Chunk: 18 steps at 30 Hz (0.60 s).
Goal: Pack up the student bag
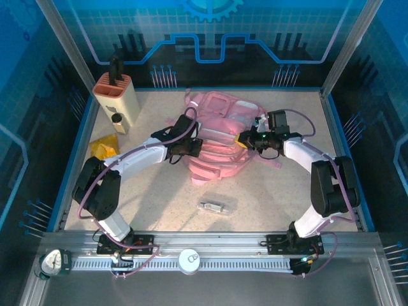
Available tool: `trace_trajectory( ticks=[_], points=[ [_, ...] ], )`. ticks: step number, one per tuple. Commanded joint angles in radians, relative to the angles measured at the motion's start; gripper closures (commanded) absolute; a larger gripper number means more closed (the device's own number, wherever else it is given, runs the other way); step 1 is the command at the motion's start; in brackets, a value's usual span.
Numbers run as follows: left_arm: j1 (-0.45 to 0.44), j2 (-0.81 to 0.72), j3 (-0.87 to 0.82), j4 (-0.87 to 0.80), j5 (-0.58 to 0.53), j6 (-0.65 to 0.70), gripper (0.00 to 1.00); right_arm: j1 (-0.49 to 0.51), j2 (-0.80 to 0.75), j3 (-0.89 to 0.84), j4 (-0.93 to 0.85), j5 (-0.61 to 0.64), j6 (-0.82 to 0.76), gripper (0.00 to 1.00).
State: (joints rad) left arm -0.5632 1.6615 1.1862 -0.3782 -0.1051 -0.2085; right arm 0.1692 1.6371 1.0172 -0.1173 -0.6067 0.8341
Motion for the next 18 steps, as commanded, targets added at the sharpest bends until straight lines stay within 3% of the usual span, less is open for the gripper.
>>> trace_trajectory(
  ticks=[1,6,10,14,18],
  points=[
    [-0.06,-0.031,-0.004,-0.027,0.035,-0.012,1.0,-0.063,0.042,0.118,-0.014,0.103,-0.075,0.99],
    [-0.178,0.025,0.042,0.036,0.049,-0.096,1.0,-0.088,0.097,0.244,-0.105,0.111,-0.124,0.73],
    [-0.195,0.049,0.061,0.066,0.045,-0.136,1.0,-0.097,0.009,0.17,-0.131,0.131,-0.136,0.54],
    [-0.196,0.038,0.065,0.062,0.057,-0.113,1.0,-0.076,-0.101,0.031,-0.115,0.122,-0.117,0.47],
    [-0.195,0.037,0.06,0.058,0.028,-0.103,1.0,-0.021,-0.166,-0.085,0.007,0.055,-0.007,0.46]
  ],
)
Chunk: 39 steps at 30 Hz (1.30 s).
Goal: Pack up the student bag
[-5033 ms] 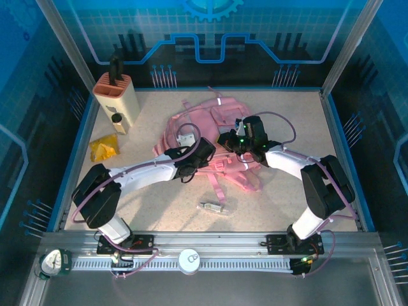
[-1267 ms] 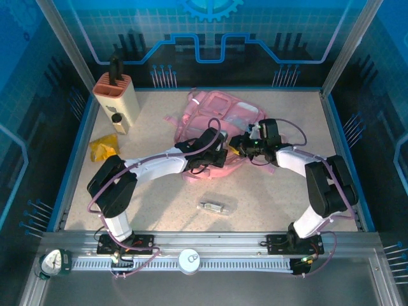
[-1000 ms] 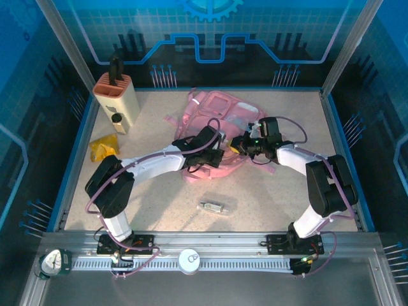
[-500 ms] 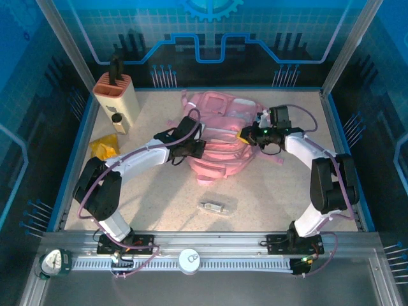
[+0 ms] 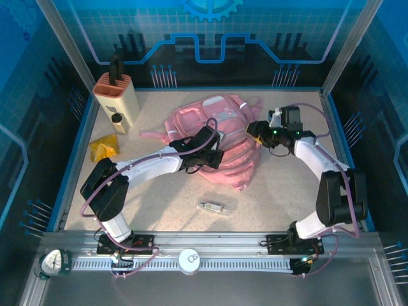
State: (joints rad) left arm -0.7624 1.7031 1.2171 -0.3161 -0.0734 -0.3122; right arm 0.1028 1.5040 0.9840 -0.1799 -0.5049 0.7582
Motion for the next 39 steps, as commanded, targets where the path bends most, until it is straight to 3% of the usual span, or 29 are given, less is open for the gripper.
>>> trace_trajectory(
  ticks=[1,7,12,23,30,33,39],
  points=[
    [0.003,-0.003,0.031,-0.004,-0.001,0.001,1.0,0.072,-0.039,-0.065,0.093,-0.051,0.094,0.46],
    [0.004,-0.002,0.02,0.014,0.018,-0.007,1.0,0.173,0.022,-0.099,0.247,-0.029,0.253,0.51],
    [0.003,0.001,0.022,0.008,0.023,0.011,1.0,0.203,0.102,-0.067,0.292,0.005,0.285,0.58],
    [0.035,-0.034,-0.014,-0.1,-0.104,0.067,1.0,0.139,0.127,-0.062,0.292,0.015,0.255,1.0],
    [0.186,-0.079,-0.105,-0.122,-0.095,0.007,1.0,0.083,0.107,-0.059,0.28,-0.017,0.234,1.0],
    [0.266,-0.071,-0.108,-0.111,-0.076,-0.013,1.0,0.103,0.089,-0.053,0.246,0.029,0.191,1.0],
    [0.311,-0.056,-0.077,-0.133,-0.097,0.003,1.0,0.094,0.103,-0.052,0.268,0.027,0.204,1.0]
  ],
)
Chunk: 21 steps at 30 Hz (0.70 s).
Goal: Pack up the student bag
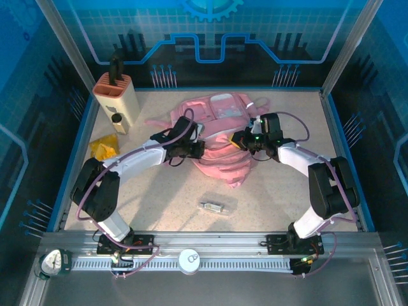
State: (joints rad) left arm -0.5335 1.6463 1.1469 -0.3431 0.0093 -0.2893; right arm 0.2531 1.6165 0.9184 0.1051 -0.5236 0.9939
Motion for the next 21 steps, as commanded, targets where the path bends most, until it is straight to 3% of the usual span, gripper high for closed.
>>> trace_trajectory(
  ticks=[1,8,12,17,21],
  points=[
    [0.086,0.0,-0.009,-0.107,-0.183,-0.015,1.0,-0.06,-0.005,0.019,-0.015,0.045,-0.03,1.0],
    [0.135,0.061,0.036,-0.104,-0.219,-0.025,1.0,-0.06,0.018,0.066,-0.015,0.028,-0.027,1.0],
    [0.134,0.07,0.059,-0.062,-0.144,-0.024,1.0,-0.021,0.03,0.09,-0.06,0.046,-0.076,1.0],
    [0.127,0.03,0.025,-0.029,-0.07,-0.091,1.0,-0.011,0.022,0.081,-0.097,0.044,-0.121,0.87],
    [0.072,-0.048,-0.031,-0.01,-0.08,-0.147,0.8,0.007,-0.03,0.083,-0.239,0.081,-0.231,0.72]
  ],
)
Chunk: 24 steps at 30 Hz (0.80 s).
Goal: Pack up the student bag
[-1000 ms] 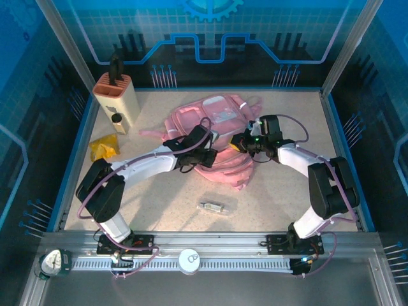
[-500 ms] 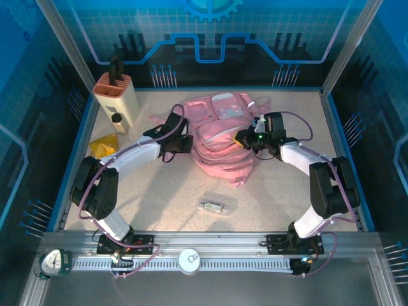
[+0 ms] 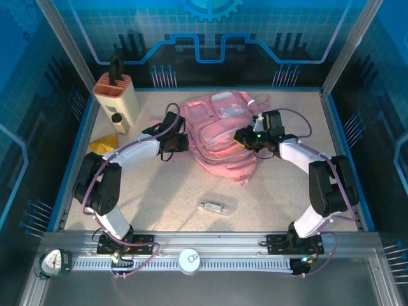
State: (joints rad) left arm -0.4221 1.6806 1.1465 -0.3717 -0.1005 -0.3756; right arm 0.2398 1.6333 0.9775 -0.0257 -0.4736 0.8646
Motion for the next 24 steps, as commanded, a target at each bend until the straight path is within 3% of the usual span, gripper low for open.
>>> trace_trajectory(
  ticks=[1,4,8,13,19,24],
  points=[
    [-0.058,-0.105,-0.045,0.018,0.015,-0.074,0.71,0.027,-0.068,0.019,-0.142,0.04,-0.13,0.68],
    [-0.106,-0.171,-0.088,0.016,-0.013,-0.139,0.49,0.063,-0.127,0.013,-0.261,0.099,-0.224,0.54],
    [-0.144,-0.26,-0.139,-0.008,-0.032,-0.245,0.31,0.147,-0.219,0.0,-0.411,0.23,-0.332,0.39],
    [-0.178,-0.375,-0.179,-0.039,-0.057,-0.415,0.01,0.293,-0.294,-0.033,-0.528,0.319,-0.421,0.29],
    [-0.256,-0.444,-0.149,-0.083,-0.131,-0.626,0.01,0.517,-0.303,-0.12,-0.548,0.402,-0.443,0.21],
    [-0.271,-0.462,-0.09,-0.155,-0.178,-0.717,0.01,0.658,-0.3,-0.2,-0.504,0.505,-0.439,0.14]
  ],
)
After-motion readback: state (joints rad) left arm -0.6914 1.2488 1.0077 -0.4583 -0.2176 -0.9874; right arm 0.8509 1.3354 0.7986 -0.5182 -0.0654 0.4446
